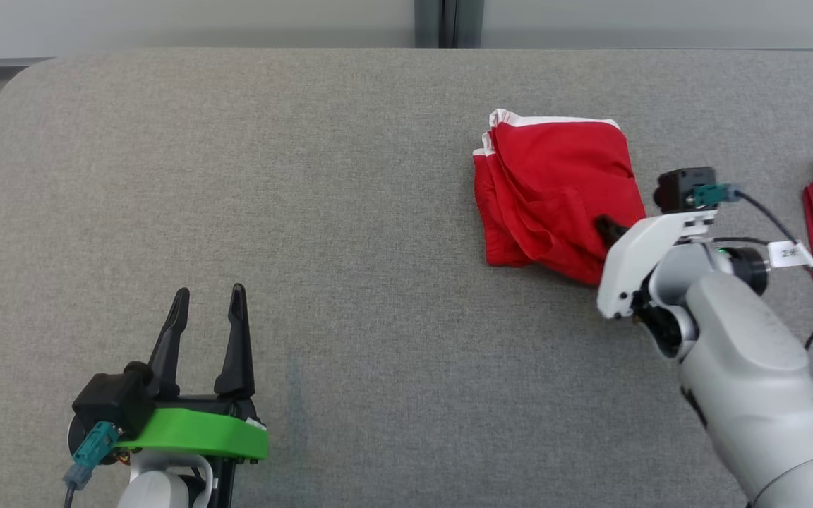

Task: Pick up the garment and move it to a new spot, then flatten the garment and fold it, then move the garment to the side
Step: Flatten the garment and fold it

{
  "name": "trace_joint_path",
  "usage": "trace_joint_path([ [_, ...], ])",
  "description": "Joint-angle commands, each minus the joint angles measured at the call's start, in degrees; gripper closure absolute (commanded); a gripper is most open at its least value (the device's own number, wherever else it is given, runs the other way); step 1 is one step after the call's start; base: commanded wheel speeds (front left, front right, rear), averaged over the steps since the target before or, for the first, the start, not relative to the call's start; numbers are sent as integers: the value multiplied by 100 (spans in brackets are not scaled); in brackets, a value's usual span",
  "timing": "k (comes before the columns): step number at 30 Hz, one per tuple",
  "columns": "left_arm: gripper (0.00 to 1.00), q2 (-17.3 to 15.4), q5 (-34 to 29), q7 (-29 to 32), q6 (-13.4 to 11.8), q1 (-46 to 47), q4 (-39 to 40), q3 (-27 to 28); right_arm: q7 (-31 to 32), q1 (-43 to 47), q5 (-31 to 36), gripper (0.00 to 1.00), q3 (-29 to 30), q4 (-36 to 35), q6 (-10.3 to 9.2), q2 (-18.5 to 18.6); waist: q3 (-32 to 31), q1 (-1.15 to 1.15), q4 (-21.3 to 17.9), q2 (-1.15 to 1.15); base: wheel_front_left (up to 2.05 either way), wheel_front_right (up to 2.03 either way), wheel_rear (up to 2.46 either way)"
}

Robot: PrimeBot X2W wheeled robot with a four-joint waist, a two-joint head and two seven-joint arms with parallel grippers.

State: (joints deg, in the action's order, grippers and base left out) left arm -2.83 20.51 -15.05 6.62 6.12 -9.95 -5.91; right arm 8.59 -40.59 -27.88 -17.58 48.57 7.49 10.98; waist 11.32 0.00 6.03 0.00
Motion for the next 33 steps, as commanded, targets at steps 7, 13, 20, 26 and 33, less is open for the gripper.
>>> trace_joint_path([
  [7,0,-14,-73,-13,31,14,-45,51,426,643,-486,100,-832,-1015,-1,-530,-98,0,-84,0,0,0,0],
  [13,0,-14,-74,-13,24,-101,-70,86,670,1198,-984,100,-1534,-2032,-1,-660,-233,0,-178,0,0,0,0],
  [20,0,-13,-93,-13,-36,-254,-99,239,-139,1689,-803,0,-1301,-3139,-2,-374,-476,0,-411,0,0,0,0],
  [26,0,-15,-137,-13,-129,-421,-2,400,-932,2204,26,0,-194,-3697,-1,-233,-678,0,-664,0,0,0,0],
  [33,0,-15,-188,-13,-148,-597,75,575,-1310,2809,599,0,889,-4001,-1,-125,-921,0,-888,0,0,0,0],
])
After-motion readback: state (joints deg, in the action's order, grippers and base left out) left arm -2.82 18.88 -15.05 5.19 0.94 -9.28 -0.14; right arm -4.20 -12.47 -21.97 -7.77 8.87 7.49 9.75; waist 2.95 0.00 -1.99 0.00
